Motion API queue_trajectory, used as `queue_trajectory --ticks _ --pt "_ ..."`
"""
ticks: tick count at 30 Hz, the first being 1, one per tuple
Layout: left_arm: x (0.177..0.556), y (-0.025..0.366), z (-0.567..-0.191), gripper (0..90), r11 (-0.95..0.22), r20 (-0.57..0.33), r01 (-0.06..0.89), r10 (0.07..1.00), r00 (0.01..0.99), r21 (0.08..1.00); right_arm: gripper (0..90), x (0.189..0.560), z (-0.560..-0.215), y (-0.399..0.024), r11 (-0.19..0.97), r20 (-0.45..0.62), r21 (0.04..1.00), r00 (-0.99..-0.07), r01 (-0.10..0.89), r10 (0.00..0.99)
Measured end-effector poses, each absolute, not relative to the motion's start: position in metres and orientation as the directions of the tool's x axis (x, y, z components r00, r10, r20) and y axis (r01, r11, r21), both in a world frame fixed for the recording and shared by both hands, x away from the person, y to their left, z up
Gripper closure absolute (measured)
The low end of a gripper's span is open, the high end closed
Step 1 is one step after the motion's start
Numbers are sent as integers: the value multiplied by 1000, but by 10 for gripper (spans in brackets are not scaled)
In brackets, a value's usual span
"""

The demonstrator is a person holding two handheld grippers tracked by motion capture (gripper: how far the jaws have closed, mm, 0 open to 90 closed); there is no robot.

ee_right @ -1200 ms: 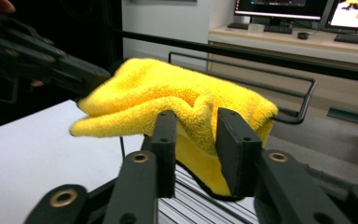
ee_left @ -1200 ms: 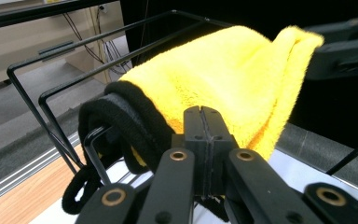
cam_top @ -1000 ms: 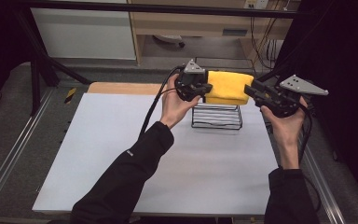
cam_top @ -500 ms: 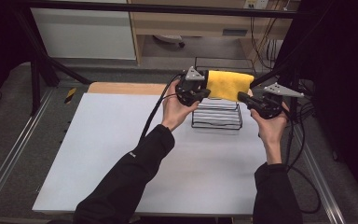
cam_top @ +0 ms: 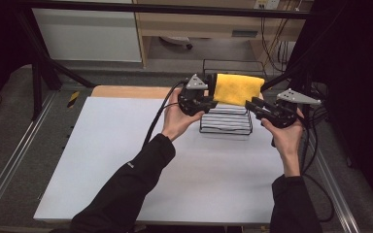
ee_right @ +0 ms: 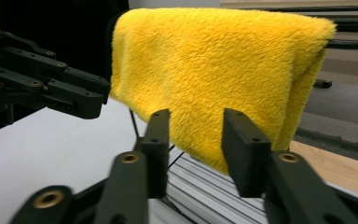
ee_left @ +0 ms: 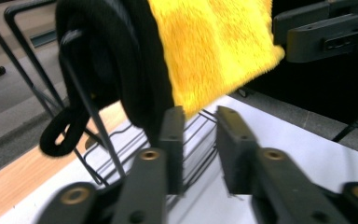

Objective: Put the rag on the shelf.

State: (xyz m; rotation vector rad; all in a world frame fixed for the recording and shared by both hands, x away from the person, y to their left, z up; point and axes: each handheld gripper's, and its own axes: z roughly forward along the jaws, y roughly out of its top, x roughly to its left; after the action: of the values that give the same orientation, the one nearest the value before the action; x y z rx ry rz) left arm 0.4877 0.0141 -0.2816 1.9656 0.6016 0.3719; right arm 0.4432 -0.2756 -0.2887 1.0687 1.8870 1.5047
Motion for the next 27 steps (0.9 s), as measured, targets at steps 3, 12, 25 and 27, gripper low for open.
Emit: queue_trajectory --ticks 3,12,25,27 --pt "481 25 -287 577 -390 8 260 567 824 883 452 436 -288 -273 89 96 952 -563 292 821" --pt "462 70 -314 377 -410 -21 322 590 807 854 214 422 -305 -261 120 108 932 -578 342 809" --pt "431 146 -363 95 -384 -49 383 649 759 840 66 410 -344 -237 131 143 910 -594 394 792" --pt "426 160 -369 63 -387 -43 390 662 748 835 63 407 -348 -235 125 152 910 -599 395 786"
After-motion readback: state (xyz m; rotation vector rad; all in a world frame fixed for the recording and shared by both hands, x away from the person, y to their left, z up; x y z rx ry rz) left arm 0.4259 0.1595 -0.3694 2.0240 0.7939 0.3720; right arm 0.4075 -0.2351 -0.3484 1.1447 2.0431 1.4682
